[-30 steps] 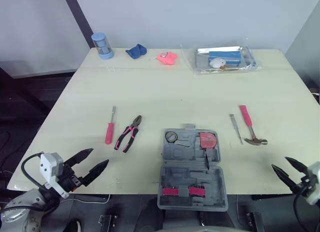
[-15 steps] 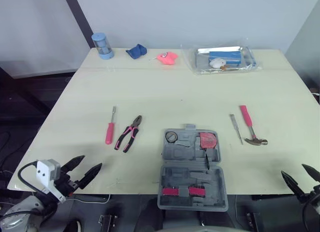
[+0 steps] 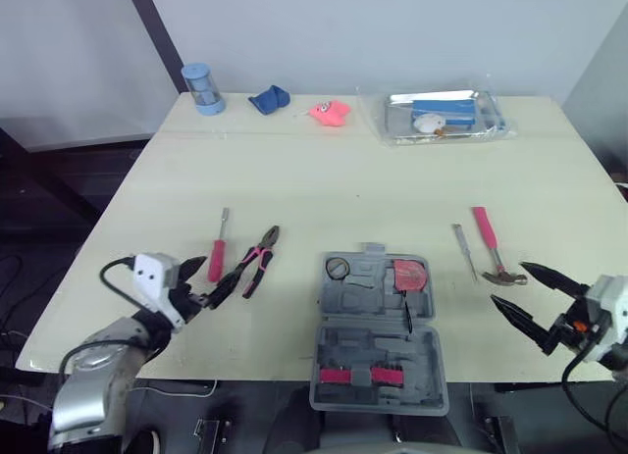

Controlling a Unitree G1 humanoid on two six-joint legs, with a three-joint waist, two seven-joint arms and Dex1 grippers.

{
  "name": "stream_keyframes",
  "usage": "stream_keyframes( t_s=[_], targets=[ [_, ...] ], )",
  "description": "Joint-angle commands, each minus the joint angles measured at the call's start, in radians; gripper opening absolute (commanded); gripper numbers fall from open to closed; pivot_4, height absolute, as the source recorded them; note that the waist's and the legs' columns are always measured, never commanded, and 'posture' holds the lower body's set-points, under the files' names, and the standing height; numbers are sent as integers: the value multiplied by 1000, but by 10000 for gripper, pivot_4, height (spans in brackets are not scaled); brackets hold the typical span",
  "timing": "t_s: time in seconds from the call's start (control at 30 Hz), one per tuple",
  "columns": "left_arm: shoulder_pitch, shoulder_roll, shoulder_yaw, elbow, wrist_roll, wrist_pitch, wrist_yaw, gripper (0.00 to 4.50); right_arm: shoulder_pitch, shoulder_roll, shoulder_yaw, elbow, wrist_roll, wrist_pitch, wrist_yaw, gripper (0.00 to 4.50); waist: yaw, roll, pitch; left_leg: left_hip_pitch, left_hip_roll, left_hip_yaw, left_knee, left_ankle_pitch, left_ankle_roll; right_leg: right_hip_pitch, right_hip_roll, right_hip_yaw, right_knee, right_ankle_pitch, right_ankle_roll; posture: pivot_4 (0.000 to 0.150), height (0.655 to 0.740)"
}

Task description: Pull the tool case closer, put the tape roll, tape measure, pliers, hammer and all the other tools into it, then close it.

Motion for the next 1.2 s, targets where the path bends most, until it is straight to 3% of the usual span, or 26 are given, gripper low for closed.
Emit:
stream_keyframes(
  t_s=[0.03,0.37,0.77,1.2],
  targets=[
    [-58,-7,-31,-24,36,62,75,45000,-31,-46,28,-84,27,21,48,43908,0,0,0,0,0,0,0,0,0,0,0,0,0,0,0,1500,7400],
    [-198,-45,-126,73,112,134,141,45000,-108,-118,96,-137,38,39,155,43908,0,0,0,0,-1,-1,1,0,0,0,0,-1,0,0,0,1500,7400],
    [-294,-72,-153,194,167,207,203,45000,-150,-112,130,-150,28,46,142,43908,1,-1,0,-1,-1,-2,1,0,0,0,0,-2,0,0,0,1500,7400],
    [-349,-63,-200,288,208,177,140,45000,-157,-108,156,-156,15,36,142,43908,4,0,0,-1,-1,-2,1,0,0,0,0,-2,1,0,0,1500,7400]
  ],
)
